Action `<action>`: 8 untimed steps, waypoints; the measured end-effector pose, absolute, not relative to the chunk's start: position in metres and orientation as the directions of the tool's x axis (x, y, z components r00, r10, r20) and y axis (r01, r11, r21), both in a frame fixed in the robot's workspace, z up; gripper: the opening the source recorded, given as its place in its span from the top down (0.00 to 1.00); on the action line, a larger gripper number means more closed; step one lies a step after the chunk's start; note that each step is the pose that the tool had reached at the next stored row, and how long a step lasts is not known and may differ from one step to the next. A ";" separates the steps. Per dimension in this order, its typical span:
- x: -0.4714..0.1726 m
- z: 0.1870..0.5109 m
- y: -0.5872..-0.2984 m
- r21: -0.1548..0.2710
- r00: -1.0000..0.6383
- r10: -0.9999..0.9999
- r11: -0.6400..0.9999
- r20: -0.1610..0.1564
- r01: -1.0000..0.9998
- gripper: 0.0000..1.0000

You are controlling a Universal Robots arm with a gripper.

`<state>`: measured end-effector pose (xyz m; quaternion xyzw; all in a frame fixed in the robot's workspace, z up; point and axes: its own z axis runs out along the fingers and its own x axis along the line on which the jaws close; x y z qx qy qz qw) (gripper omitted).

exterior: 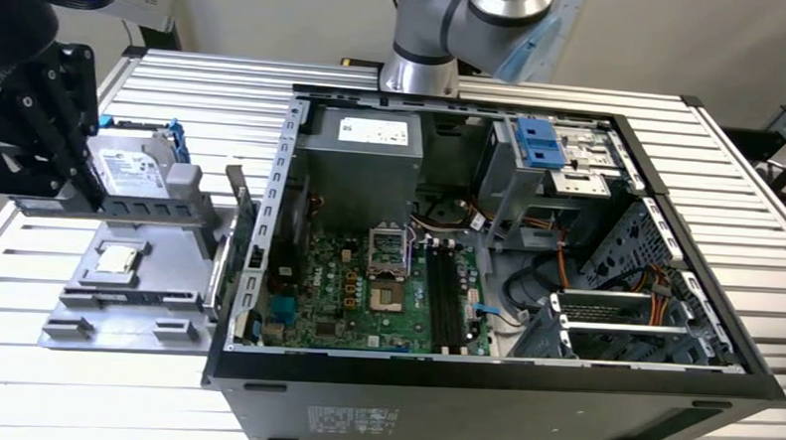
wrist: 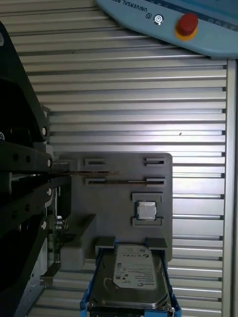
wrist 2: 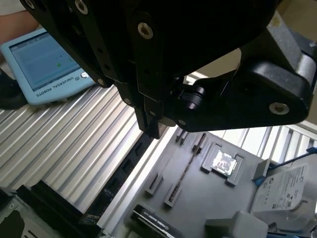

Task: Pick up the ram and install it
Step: 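Pick up the ram and move it above insertion slot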

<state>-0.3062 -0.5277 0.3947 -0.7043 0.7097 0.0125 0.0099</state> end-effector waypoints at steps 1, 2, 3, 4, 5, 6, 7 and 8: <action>-0.304 0.395 -0.528 0.004 -0.008 -0.999 0.008 -0.032 -1.000 1.00; -0.301 0.395 -0.528 0.005 -0.008 -0.999 0.008 -0.032 -1.000 1.00; -0.299 0.395 -0.528 0.005 -0.008 -0.999 0.008 -0.032 -1.000 1.00; -0.296 0.395 -0.528 0.005 -0.008 -0.999 0.008 -0.032 -1.000 1.00; -0.294 0.395 -0.528 0.006 -0.008 -0.999 0.008 -0.032 -1.000 1.00; -0.291 0.395 -0.528 0.006 -0.008 -0.999 0.008 -0.032 -1.000 1.00; -0.289 0.395 -0.528 0.006 -0.008 -0.999 0.008 -0.032 -1.000 1.00; -0.287 0.395 -0.528 0.006 -0.008 -0.999 0.008 -0.032 -1.000 1.00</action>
